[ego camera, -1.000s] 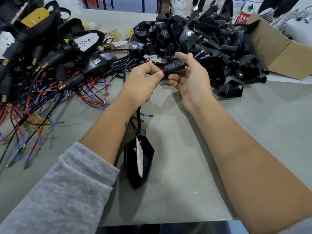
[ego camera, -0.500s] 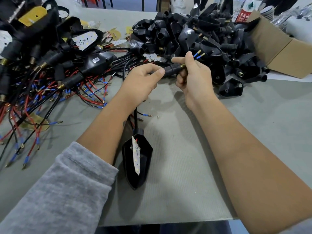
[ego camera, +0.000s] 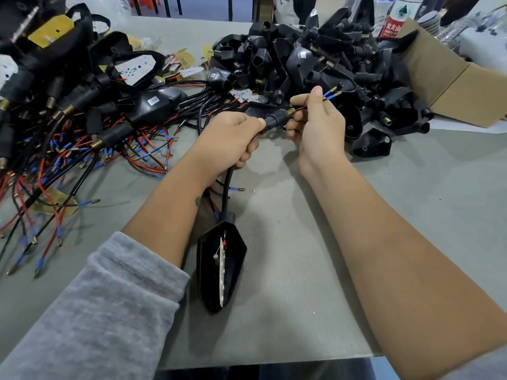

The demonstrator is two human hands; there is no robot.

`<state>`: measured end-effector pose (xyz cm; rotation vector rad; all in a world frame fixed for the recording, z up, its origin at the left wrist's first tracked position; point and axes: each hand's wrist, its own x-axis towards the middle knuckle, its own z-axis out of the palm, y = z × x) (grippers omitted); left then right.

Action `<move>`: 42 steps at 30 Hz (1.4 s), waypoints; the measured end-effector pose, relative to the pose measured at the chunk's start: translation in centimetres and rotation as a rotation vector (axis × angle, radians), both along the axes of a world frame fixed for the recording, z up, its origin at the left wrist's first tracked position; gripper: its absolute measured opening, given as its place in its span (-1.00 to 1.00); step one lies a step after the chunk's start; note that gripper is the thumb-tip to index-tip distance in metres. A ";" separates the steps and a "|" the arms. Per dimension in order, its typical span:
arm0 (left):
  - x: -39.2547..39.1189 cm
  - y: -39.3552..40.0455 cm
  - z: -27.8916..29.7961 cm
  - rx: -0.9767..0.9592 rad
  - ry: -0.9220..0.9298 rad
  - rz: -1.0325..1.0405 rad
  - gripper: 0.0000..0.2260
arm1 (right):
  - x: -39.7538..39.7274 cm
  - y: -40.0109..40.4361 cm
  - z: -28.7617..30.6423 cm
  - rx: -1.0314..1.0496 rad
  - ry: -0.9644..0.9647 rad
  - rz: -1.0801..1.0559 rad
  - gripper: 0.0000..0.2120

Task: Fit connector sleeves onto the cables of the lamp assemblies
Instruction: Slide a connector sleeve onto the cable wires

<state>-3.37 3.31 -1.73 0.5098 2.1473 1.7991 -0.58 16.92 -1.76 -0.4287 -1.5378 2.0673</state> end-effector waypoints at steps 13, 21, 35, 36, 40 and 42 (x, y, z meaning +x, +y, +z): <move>0.0 -0.2 -0.4 0.047 0.029 0.009 -0.87 | -0.2 0.2 -0.2 -0.088 0.048 -0.076 -0.63; -0.5 -0.7 -0.9 0.008 0.069 0.027 -0.81 | -0.3 0.3 -0.2 -0.086 0.042 -0.099 -0.62; -0.5 -0.3 -0.6 -0.022 0.030 0.039 -0.83 | 0.7 0.3 0.9 -0.111 -0.025 0.086 -0.61; -0.5 -0.3 -0.6 -0.022 0.030 0.038 -0.84 | 0.7 0.3 0.9 -0.123 -0.020 0.091 -0.61; -0.4 -0.2 -0.5 -0.024 0.024 0.019 -0.87 | 0.6 0.6 0.8 -0.157 -0.016 0.090 -0.60; -0.4 -0.2 -0.5 -0.027 0.022 0.004 -0.88 | 0.5 0.7 0.8 -0.139 -0.028 0.088 -0.59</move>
